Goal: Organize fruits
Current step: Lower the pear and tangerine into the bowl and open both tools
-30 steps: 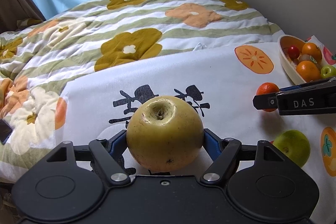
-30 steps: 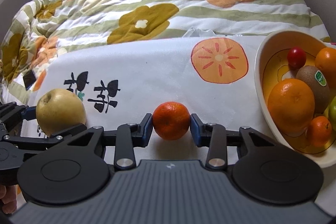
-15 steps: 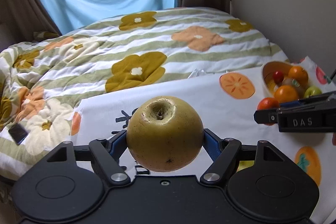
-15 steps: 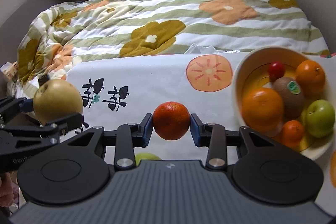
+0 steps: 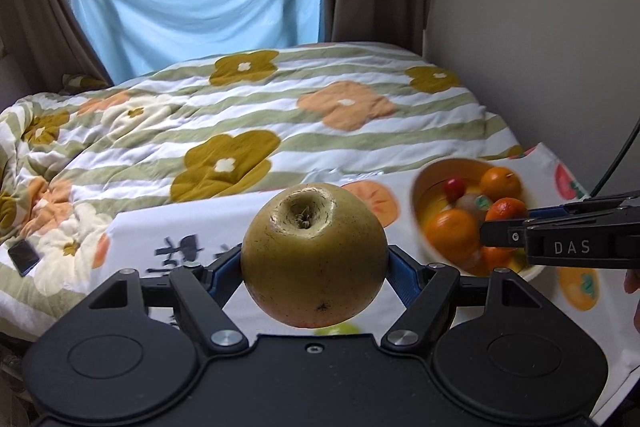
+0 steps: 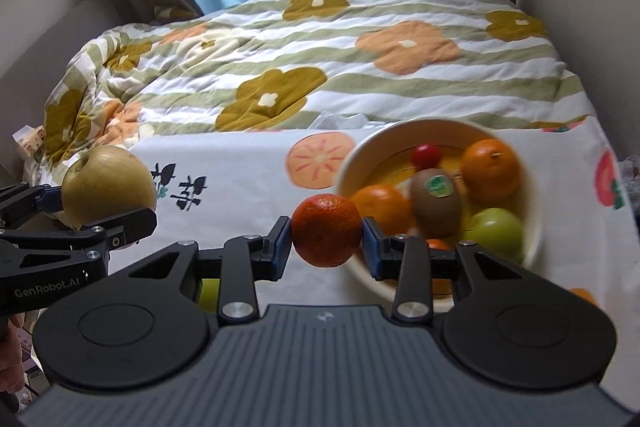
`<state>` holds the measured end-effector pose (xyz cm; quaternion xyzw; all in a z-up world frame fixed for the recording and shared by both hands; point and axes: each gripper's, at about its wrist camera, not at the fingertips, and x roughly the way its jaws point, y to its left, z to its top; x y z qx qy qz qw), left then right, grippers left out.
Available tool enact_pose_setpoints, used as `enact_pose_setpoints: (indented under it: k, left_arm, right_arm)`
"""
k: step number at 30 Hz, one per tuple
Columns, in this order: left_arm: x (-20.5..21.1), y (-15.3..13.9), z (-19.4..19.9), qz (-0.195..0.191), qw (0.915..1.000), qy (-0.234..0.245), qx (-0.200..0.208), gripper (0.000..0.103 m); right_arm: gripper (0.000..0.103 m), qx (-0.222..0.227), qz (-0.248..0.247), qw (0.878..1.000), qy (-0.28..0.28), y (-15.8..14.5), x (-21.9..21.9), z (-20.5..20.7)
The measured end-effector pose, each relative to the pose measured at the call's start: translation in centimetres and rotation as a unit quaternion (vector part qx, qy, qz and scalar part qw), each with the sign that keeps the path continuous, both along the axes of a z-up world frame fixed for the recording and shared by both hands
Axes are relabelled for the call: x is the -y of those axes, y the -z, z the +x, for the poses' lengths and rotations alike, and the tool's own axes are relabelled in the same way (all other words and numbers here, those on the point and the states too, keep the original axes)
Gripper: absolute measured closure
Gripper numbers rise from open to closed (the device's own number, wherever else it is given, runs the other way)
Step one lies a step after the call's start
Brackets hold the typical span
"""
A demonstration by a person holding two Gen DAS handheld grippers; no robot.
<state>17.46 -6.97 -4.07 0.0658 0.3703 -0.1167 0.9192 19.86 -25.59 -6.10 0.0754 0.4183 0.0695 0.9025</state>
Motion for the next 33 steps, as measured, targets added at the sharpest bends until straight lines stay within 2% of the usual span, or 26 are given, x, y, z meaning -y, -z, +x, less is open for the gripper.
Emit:
enact_pose_setpoints:
  k: [8, 16, 22, 33]
  left_arm:
    - [5.4, -0.3, 0.4, -0.001, 0.9998, 0.018, 0.007, 0.024]
    - [9.9, 0.6, 3.4, -0.001, 0.9994, 0.034, 0.009, 0.024]
    - [12.5, 2.2, 6.6, 0.001, 0.9992, 0.04, 0.002, 0.024]
    - [15.3, 7.1, 11.8, 0.01, 0.9984, 0.042, -0.036, 0.024]
  right_arm:
    - [0.051, 0.007, 0.0, 1.0, 0.017, -0.6, 5.8, -0.4]
    - [0.051, 0.002, -0.008, 1.0, 0.025, 0.4, 10.0, 0.7]
    - [0.051, -0.001, -0.009, 1.0, 0.027, 1.4, 12.2, 1.9]
    - [0.051, -0.012, -0.002, 1.0, 0.025, 3.4, 14.0, 3.8]
